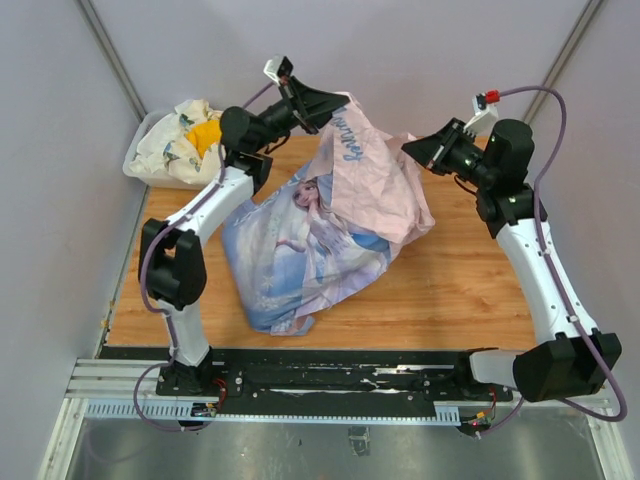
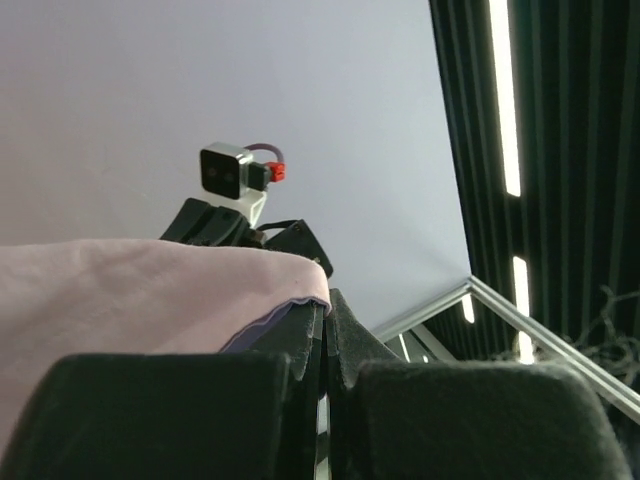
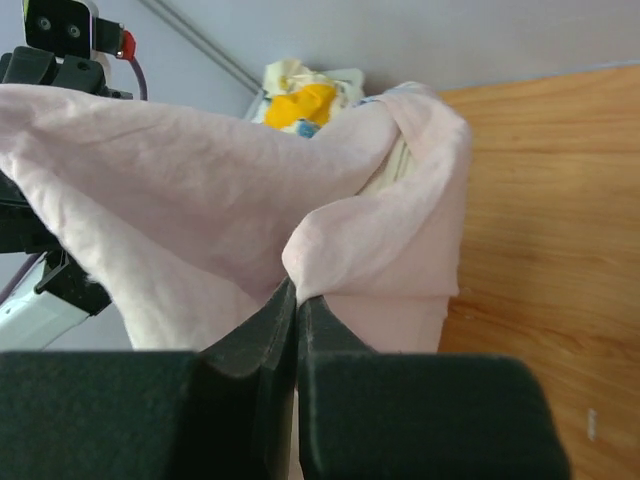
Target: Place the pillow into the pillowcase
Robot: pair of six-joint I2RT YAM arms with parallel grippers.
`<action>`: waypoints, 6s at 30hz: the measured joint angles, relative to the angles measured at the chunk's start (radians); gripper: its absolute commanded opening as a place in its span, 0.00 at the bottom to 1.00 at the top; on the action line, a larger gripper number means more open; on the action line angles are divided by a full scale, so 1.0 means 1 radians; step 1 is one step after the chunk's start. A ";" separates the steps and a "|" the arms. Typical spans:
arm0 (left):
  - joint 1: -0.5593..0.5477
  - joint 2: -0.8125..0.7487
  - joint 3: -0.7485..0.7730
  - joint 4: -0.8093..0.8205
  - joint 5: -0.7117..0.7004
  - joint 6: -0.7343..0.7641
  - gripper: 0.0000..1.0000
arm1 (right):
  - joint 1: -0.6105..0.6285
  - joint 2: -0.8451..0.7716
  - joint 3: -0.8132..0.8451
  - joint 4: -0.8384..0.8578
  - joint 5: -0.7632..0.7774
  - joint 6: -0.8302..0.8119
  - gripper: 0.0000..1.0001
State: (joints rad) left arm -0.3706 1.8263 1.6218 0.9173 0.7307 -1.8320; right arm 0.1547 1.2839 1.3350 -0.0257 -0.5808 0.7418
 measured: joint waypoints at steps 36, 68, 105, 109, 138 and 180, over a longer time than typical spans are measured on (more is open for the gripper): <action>-0.251 0.566 0.372 -0.379 0.069 0.248 0.88 | -0.110 -0.222 -0.148 -0.291 0.424 -0.179 0.59; 0.026 -0.217 -0.334 -1.014 -0.131 0.898 0.83 | 0.119 0.308 -0.010 -0.639 0.441 -0.345 0.21; -0.011 -0.883 -0.943 -1.226 -0.334 0.918 0.99 | 0.227 -0.074 -0.294 -0.810 0.669 -0.248 0.58; -0.011 -0.893 -0.949 -1.230 -0.334 0.919 0.99 | 0.227 -0.062 -0.300 -0.816 0.761 -0.261 0.59; -0.011 -0.877 -0.974 -1.204 -0.307 0.927 0.99 | 0.348 0.149 -0.227 -0.844 1.205 -0.402 0.63; 0.002 -0.998 -1.032 -1.272 -0.299 0.911 0.96 | 0.242 0.179 -0.286 -0.768 1.144 -0.330 0.01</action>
State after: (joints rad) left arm -0.3687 0.8280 0.5896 -0.3550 0.4320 -0.9211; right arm 0.3965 1.4628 1.0489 -0.7937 0.5636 0.4118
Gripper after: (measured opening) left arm 0.972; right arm 0.015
